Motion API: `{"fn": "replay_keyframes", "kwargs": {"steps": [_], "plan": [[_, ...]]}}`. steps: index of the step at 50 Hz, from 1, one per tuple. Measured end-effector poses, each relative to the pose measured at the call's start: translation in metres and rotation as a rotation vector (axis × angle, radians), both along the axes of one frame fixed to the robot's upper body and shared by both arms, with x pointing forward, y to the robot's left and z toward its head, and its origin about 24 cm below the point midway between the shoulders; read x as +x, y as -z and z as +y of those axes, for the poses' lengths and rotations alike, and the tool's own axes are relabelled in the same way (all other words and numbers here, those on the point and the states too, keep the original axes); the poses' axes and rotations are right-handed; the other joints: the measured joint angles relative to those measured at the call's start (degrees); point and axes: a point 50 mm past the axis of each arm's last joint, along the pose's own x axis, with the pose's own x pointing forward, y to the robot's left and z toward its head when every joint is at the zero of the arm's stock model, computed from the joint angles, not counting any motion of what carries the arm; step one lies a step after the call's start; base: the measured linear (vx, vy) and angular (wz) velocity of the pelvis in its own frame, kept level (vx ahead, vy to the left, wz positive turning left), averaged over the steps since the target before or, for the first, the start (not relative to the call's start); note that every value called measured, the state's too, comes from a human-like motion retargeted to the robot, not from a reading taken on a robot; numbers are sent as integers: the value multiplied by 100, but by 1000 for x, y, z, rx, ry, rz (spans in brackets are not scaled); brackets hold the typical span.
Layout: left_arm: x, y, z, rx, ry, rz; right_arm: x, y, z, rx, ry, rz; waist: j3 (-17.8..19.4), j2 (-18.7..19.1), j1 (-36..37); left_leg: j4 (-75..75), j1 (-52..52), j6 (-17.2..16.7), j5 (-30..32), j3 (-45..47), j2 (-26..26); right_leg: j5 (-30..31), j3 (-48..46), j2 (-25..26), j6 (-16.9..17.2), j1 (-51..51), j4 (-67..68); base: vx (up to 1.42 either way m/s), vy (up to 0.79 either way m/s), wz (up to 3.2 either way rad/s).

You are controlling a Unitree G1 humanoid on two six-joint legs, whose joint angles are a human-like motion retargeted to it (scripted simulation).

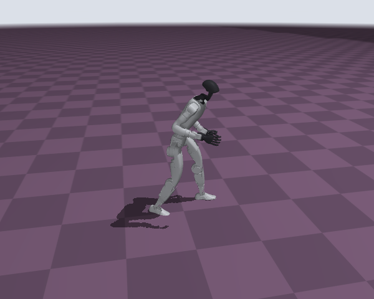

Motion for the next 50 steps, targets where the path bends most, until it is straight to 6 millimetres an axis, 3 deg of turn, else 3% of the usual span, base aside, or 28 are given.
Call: {"fn": "replay_keyframes", "kwargs": {"steps": [3,6,12,17,22,27,30,41,50], "plan": [[-19,13,-2,201,184,138,-19,3,-11,-42,-88,46,-248,-9,118,-616,648,-142,143,-336,-42,496,68,277,143,341,-784,-25,-30,-58],[-20,18,0,337,267,227,-23,3,-18,-84,-119,69,-487,23,254,-886,987,-8,212,-231,12,599,154,444,185,458,-1109,-27,-27,-46],[6,38,-25,249,343,314,5,16,-33,-201,-17,131,-551,507,307,-1222,1344,-72,532,-115,307,465,109,775,113,783,-1287,-25,-20,2],[10,48,-35,206,421,338,22,1,-27,-151,22,47,-575,884,179,-1009,1584,-160,477,45,405,530,18,900,100,1106,-1395,-16,-12,19],[-8,59,-26,88,365,342,30,-12,-4,-75,-41,-23,-821,1029,215,-893,1881,-187,365,215,378,567,178,890,42,1255,-1432,-8,-7,-26],[-23,74,-29,-125,221,351,36,-11,15,-46,-29,-28,-1033,1265,311,-1190,2255,-84,424,399,399,567,337,946,-30,1392,-1449,-3,-3,-28],[-28,80,-30,-161,209,380,35,-10,20,-33,-51,-22,-1156,1418,239,-1405,2413,-5,461,425,382,543,284,994,-66,1477,-1438,-1,-1,15],[-50,107,-23,8,477,625,19,24,-1,-149,-127,166,-1619,1482,77,-1805,2641,-125,541,328,351,439,55,1078,-54,1587,-1343,0,-1,21],[-91,132,-21,3,460,833,9,34,-15,-179,-145,236,-1781,1335,236,-1771,2756,-117,569,540,440,493,303,1105,-23,1627,-1413,2,-1,-23]]}}
